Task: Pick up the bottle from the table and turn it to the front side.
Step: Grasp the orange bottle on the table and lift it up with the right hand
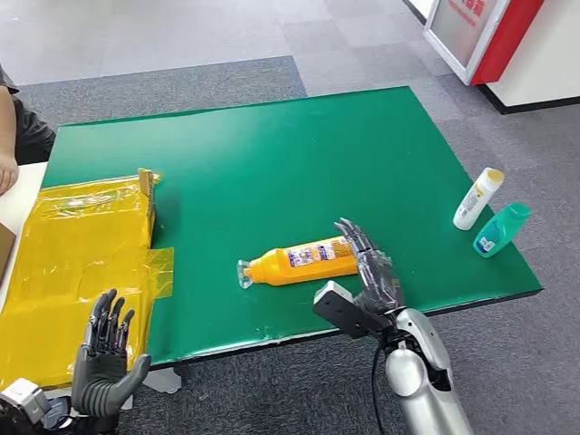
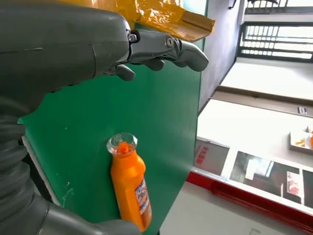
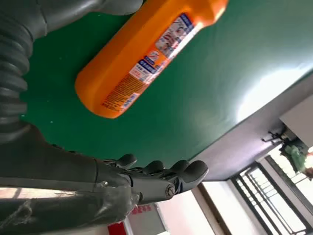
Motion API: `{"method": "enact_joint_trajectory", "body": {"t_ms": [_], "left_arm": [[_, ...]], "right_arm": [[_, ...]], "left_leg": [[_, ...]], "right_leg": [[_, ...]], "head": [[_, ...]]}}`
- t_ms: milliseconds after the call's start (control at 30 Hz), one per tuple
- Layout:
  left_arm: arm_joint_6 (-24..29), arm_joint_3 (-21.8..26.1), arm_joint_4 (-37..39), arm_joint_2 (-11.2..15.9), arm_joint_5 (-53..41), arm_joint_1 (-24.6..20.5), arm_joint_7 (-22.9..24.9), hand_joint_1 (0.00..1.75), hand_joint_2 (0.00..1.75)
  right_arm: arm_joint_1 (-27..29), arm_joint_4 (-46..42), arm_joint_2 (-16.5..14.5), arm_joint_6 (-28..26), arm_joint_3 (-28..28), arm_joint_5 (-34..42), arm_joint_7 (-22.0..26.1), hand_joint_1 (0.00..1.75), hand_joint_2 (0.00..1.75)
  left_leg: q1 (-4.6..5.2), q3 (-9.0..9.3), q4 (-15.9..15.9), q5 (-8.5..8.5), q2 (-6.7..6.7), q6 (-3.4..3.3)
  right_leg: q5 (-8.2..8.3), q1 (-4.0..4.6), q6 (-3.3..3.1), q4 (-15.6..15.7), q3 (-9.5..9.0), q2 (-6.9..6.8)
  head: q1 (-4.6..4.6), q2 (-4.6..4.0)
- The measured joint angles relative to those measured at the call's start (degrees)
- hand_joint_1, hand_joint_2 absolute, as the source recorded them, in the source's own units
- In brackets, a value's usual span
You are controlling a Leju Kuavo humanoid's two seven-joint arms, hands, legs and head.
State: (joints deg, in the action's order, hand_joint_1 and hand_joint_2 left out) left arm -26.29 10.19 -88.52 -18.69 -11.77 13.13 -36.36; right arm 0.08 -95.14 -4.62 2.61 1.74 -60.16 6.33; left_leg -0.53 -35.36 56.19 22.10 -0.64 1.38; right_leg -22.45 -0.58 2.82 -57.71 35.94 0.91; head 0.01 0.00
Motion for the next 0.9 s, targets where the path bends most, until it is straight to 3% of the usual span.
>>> {"method": "enact_joint_trajectory", "body": {"t_ms": [367,633,767,900], "left_arm": [[1.58,-2.86,4.15,1.5,2.78,-3.92,-1.19,0.0,1.75],[1.99,-4.77,7.42,2.76,3.44,-5.92,-1.91,0.0,1.75],[2.33,-5.45,8.39,3.27,3.76,-6.46,-2.17,0.0,1.75],[2.53,-5.78,9.18,3.74,4.1,-6.7,-2.27,0.0,1.75]], "right_arm": [[-18.01,23.82,9.89,6.71,3.65,-9.45,-4.15,0.0,1.75],[-27.6,41.66,11.73,8.74,8.85,-11.6,-4.22,0.0,1.75],[-31.4,48.09,11.73,9.15,10.9,-12.07,-4.13,1.75,1.75],[-33.86,52.16,11.8,8.76,12.55,-11.33,-2.92,1.75,1.75]], "left_leg": [[0.09,-0.02,0.01,-0.23,-0.01,-0.16],[0.09,-0.04,0.01,-0.3,-0.02,-0.08],[0.08,-0.02,0.01,-0.3,-0.02,-0.08],[0.08,0.01,0.01,-0.29,-0.01,-0.08]], "right_leg": [[0.25,-0.11,0.2,0.01,-0.04,-0.02],[0.26,-0.1,0.19,-0.01,0.0,-0.01],[0.25,-0.1,0.19,0.0,-0.01,-0.02],[0.25,-0.1,0.19,0.01,-0.03,-0.01]], "head": [[0.01,0.0],[0.02,0.0],[0.01,0.0],[0.02,0.0]]}}
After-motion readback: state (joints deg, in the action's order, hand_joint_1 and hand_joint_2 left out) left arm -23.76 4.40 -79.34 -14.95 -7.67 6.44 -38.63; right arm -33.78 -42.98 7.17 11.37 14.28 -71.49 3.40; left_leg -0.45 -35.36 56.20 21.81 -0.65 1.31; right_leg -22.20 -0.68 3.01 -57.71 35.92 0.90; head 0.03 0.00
